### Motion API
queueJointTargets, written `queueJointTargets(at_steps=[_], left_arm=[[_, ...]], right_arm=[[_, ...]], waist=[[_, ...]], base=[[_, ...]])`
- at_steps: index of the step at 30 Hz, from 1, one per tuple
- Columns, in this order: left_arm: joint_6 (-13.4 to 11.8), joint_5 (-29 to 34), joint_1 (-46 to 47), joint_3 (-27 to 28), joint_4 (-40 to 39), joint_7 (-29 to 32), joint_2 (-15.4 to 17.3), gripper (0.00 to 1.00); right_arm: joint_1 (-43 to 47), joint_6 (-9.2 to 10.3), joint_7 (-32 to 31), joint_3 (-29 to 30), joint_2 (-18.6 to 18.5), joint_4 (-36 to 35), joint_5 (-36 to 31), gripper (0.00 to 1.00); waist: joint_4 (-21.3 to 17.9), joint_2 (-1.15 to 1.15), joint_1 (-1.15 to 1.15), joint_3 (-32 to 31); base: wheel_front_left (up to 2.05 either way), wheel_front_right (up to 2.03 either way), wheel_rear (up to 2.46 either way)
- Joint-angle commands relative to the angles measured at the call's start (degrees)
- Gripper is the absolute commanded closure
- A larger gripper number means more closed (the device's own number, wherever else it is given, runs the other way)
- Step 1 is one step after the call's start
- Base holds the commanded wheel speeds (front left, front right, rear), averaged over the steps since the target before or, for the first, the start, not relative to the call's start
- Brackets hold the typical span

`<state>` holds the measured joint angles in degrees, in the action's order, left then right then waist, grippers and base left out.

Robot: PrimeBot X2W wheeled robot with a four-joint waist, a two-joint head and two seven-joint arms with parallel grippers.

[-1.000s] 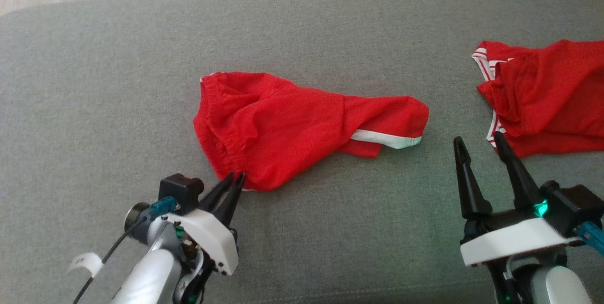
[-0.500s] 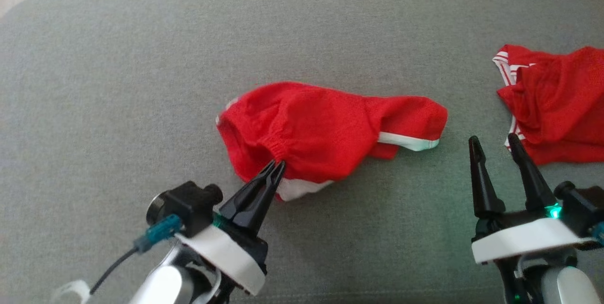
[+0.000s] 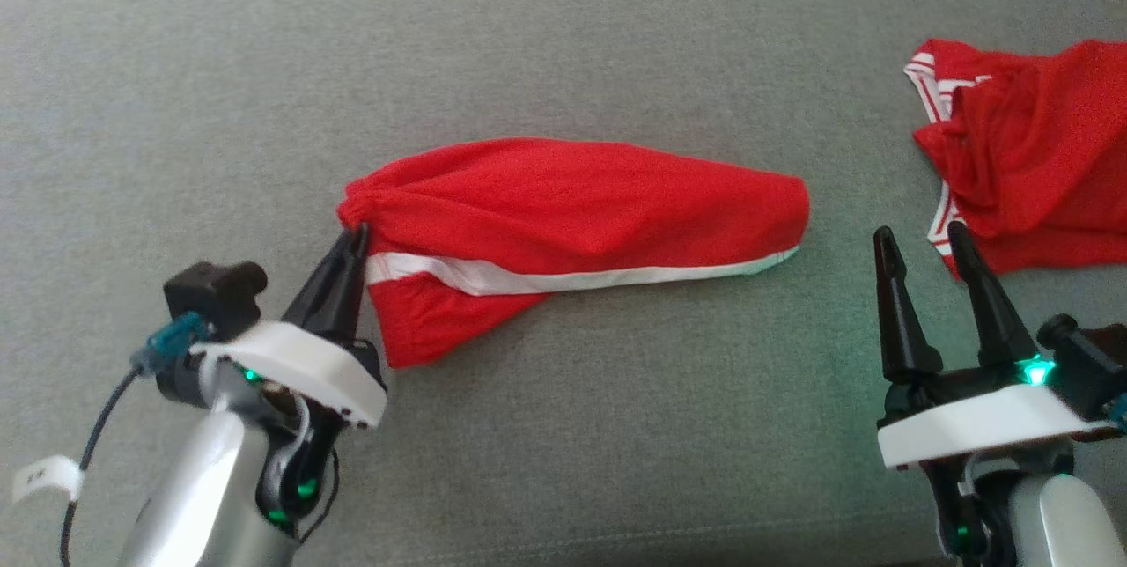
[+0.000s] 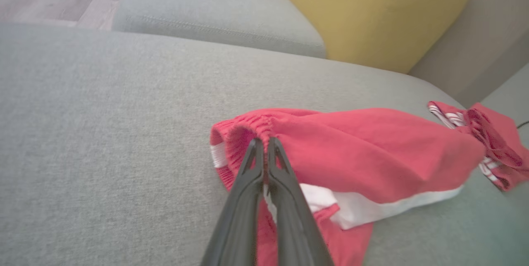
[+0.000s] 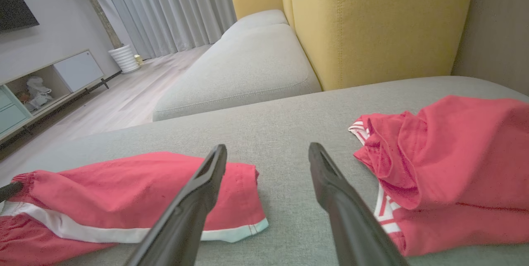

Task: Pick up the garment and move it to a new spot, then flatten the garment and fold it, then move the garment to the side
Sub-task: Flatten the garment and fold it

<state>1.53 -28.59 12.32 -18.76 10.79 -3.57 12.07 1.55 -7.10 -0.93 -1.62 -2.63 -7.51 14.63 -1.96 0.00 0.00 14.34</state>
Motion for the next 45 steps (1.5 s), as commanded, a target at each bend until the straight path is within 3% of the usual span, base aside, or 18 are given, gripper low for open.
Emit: queueJointTargets(at_steps=[1,5,6,7,8,16,19,26,31,45], left_arm=[[0.06,-0.49,3.22,2.65,0.47,-0.82,0.35,1.00],[1.40,-0.88,5.96,2.31,8.21,-1.85,-0.06,1.00],[1.53,-0.84,6.37,2.20,9.49,-2.28,-0.22,0.67],[1.44,-0.51,6.67,2.05,10.53,-2.75,-0.24,0.04],[1.28,-0.19,6.83,1.87,11.34,-3.16,-0.32,0.00],[-3.84,3.39,3.76,2.28,10.01,-9.02,-0.56,0.00],[-6.63,5.19,1.72,3.52,5.90,-10.61,-0.49,0.00],[-10.45,9.71,-1.99,5.64,-4.73,-11.38,-0.52,0.00],[-10.75,13.05,-5.14,5.33,-10.25,-11.41,-0.13,0.00],[-10.62,14.52,-10.05,2.36,-10.73,-10.77,0.92,0.00]], right_arm=[[-1.91,-0.39,0.48,-1.35,-0.25,-1.87,0.36,0.00],[-2.34,-0.39,0.70,-1.03,-0.25,-1.39,0.49,0.00],[-2.42,-0.39,0.76,-0.89,-0.25,-1.31,0.50,0.00],[-2.50,-0.39,0.80,-0.75,-0.25,-1.24,0.48,0.00],[-2.61,-0.39,0.83,-0.58,-0.25,-1.20,0.39,0.00],[-3.29,-0.39,0.57,-0.11,-0.25,-1.71,-1.78,0.00],[-3.60,-0.39,0.36,-0.32,-0.25,-2.31,-3.15,0.00],[-3.65,-0.39,-0.36,-0.60,-0.25,-3.09,-6.21,0.00],[-2.55,-0.39,-1.05,-1.15,-0.25,-2.87,-7.34,0.00],[0.73,-0.39,-1.66,-1.10,-0.25,-3.13,-6.38,0.00]], waist=[[-0.87,0.00,0.00,0.82],[-1.67,0.00,0.00,1.51],[-1.73,0.00,0.00,1.59],[-1.75,0.00,0.00,1.64],[-1.72,0.00,0.00,1.63],[0.08,0.00,0.00,-0.69],[0.95,0.00,0.00,-1.86],[2.67,0.00,0.00,-4.08],[3.55,0.00,0.00,-5.74],[3.50,0.00,0.00,-7.98]], base=[[0.00,0.00,0.00],[0.00,0.00,0.00],[0.00,0.00,0.00],[0.00,0.00,0.00],[0.00,0.00,0.00],[0.00,0.00,0.00],[0.00,0.00,0.00],[0.00,0.00,0.00],[0.00,0.00,0.00],[0.00,0.00,0.00]])
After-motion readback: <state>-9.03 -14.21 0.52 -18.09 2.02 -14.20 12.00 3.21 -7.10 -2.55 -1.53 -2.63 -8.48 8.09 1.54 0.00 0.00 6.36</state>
